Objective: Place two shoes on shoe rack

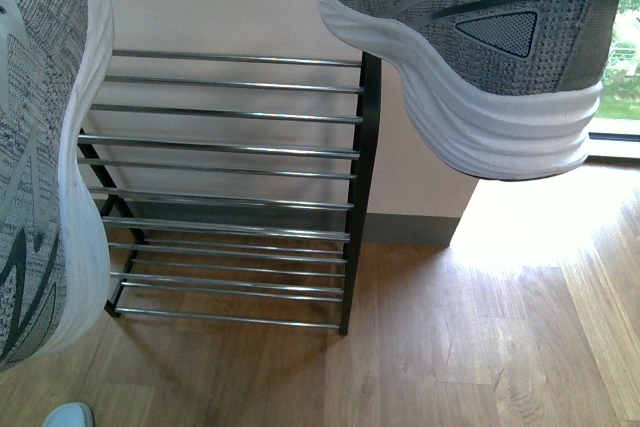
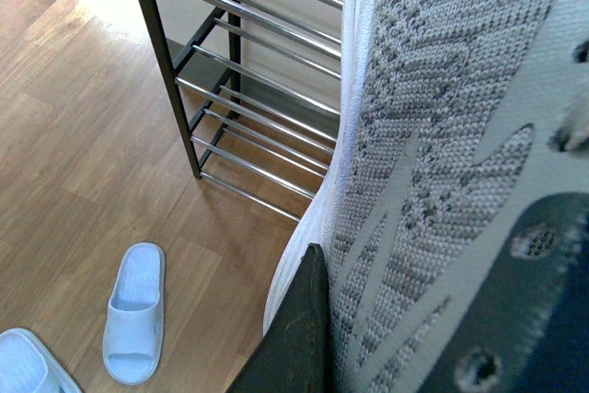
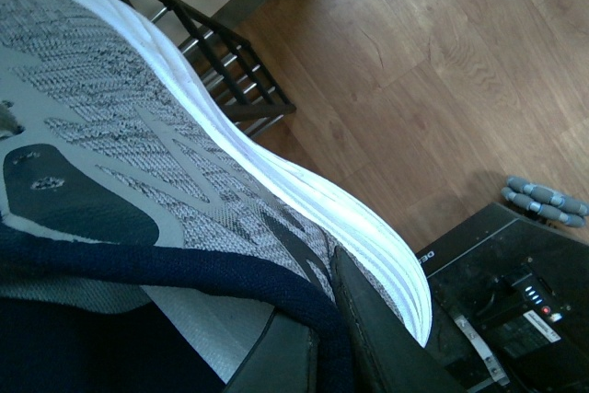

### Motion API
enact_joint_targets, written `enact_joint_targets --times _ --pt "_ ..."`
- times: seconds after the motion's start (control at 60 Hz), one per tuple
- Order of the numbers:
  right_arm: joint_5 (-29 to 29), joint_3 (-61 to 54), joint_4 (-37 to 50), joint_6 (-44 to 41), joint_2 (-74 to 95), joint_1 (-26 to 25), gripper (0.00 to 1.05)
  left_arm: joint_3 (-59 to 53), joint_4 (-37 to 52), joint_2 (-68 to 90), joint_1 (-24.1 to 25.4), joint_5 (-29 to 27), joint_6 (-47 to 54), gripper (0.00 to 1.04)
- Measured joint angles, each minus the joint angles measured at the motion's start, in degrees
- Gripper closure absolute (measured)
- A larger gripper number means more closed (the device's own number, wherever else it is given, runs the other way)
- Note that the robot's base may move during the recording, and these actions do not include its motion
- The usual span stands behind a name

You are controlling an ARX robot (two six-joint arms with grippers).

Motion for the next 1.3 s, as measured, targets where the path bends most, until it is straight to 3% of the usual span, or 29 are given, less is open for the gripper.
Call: enact_joint_targets --times 0.233,0.517,0.633,0.8,0.9,1.034,1.117,1.2,1.3 --pt "5.29 1.33 -0.31 -0.63 1.53 0.59 1.03 0.0 0.0 0.0 0.0 -0.02 0.0 1.03" --pt "21.18 1.27 1.73 -2.97 1.97 0.42 1.03 0.0 0.0 0.0 0.0 0.02 0.0 1.03" --pt "22.08 0.42 2.08 -2.95 1.62 0.2 1.03 0.0 0.0 0.0 0.0 0.02 0.0 1.03" --pt "17.29 -4.26 10.56 -8.63 -1.22 -0.37 1.03 0.0 0.0 0.0 0.0 0.02 0.0 1.03" --pt "10.36 -10.54 22.97 -17.35 -6.45 -2.51 1.03 0.0 0.0 0.0 0.0 0.0 0.0 1.03" --pt "-4.61 -23.06 38.97 -30.99 -18.64 -11.67 1.03 0.0 0.0 0.0 0.0 -0.02 -0.02 1.03" --pt "-11.17 -26.62 42.69 -35.52 -22.38 -16.44 1.03 0.0 0.0 0.0 0.0 0.0 0.0 1.03" --pt "-4.76 -24.3 43.34 -36.17 -21.09 -12.98 1.03 0.0 0.0 0.0 0.02 -0.26 -0.02 1.03" --pt "-7.93 -24.41 49.24 -38.84 -20.28 -9.97 1.03 0.0 0.0 0.0 -0.15 0.46 -0.02 1.03"
